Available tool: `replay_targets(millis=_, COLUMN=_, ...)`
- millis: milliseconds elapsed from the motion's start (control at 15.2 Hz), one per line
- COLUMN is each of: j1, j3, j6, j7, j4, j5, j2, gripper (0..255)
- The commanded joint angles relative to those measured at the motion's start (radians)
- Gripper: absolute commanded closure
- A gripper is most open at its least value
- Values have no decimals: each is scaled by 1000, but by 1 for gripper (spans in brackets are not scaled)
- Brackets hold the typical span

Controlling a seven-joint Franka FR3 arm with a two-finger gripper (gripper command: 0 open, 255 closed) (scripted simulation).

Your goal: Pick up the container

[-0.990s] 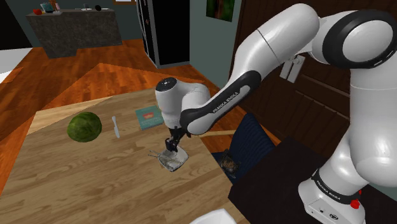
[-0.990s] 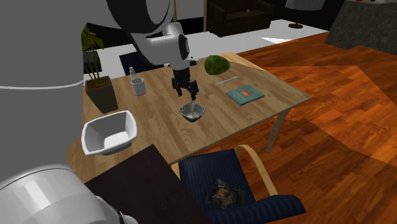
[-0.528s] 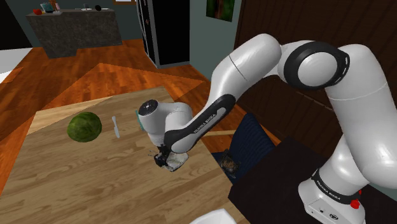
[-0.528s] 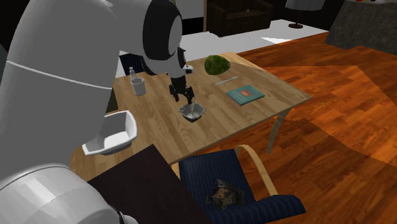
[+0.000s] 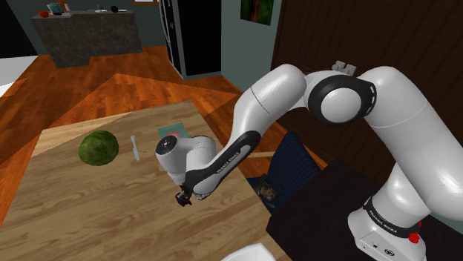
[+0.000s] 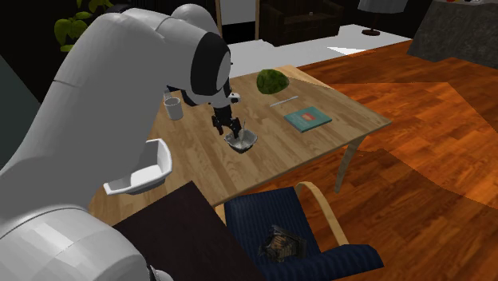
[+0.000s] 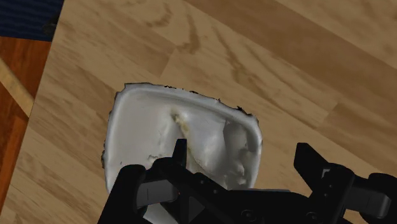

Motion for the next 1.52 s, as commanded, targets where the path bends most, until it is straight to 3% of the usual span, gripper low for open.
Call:
replay_targets(millis=0, j1=4, j3=-5, j6=8, j7=1, j4=14, j5=-5, j2=22, gripper=0)
replay_targets(millis=132, j1=5, j3=-7, j6=12, j7=3, j4=17, j5=-6, j2=28, gripper=0)
replay_targets(millis=198, j1=5, j3=-7, j6=12, j7=2, j4=17, j5=-6, j2=28, gripper=255)
replay_targets(millis=792, j1=5, j3=-7, j6=12, j7=3, j4=17, j5=-6, j2=28, gripper=255)
replay_targets(millis=1452, j1=-16, j3=22, j6=-51, j7=-20, j4=-24, j5=24, j2=-76, gripper=255)
